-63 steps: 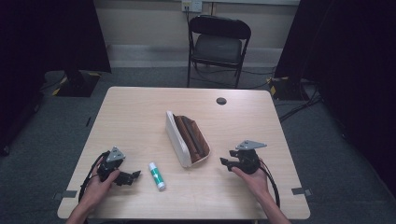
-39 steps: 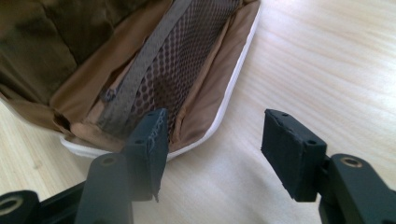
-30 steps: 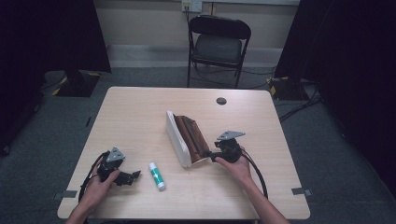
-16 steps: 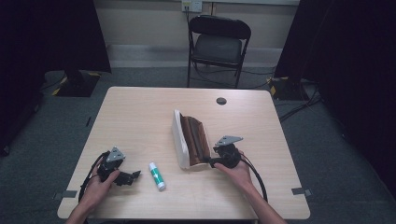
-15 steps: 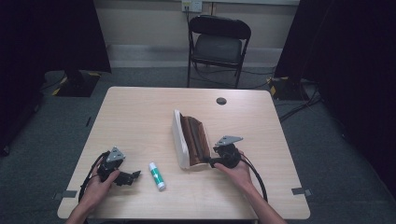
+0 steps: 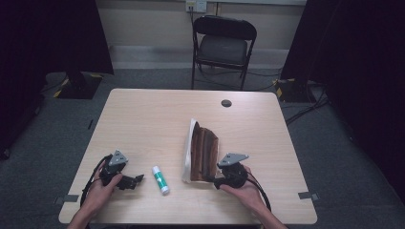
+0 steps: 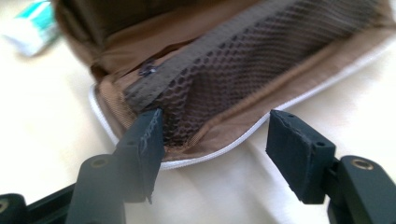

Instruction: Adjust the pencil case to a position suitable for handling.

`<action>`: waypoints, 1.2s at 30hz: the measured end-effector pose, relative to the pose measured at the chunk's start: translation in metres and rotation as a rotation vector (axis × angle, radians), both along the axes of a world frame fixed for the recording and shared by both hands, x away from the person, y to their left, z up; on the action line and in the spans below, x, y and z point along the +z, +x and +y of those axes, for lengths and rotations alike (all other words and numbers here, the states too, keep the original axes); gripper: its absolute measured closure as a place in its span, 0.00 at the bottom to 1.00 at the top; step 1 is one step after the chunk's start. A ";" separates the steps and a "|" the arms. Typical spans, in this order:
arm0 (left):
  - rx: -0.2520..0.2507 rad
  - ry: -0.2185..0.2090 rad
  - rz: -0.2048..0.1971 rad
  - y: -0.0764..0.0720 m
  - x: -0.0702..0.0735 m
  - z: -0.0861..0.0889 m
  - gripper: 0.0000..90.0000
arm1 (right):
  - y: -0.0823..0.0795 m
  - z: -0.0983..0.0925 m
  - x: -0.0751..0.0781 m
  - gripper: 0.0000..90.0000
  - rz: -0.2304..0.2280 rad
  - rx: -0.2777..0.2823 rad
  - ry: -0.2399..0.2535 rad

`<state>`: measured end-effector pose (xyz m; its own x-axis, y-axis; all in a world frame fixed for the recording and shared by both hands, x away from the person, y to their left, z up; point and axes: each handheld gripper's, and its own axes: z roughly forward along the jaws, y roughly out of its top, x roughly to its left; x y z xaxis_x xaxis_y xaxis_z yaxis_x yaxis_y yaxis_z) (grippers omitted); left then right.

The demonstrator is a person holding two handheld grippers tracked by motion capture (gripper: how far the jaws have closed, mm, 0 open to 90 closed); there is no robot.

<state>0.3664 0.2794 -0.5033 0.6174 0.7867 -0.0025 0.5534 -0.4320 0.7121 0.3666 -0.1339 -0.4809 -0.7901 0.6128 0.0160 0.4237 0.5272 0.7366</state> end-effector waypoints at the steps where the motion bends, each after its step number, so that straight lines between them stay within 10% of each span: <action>1: 0.000 0.000 0.000 0.000 0.000 0.000 0.00 | -0.006 0.001 0.002 0.39 0.004 0.032 0.004; 8: -0.005 0.005 0.000 0.001 0.000 0.000 0.00 | -0.002 -0.008 0.009 0.40 0.000 0.027 0.004; 28: -0.003 0.000 0.000 0.001 0.000 0.000 0.00 | 0.113 -0.004 0.001 0.49 -0.041 -0.167 -0.015; 36: -0.004 0.004 -0.001 0.000 0.000 0.000 0.00 | 0.111 -0.011 -0.006 0.49 -0.039 -0.196 -0.032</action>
<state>0.3667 0.2796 -0.5031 0.6203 0.7843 0.0013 0.5512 -0.4370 0.7108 0.4773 -0.1448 -0.4873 -0.6555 0.7544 -0.0345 0.4916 0.4610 0.7388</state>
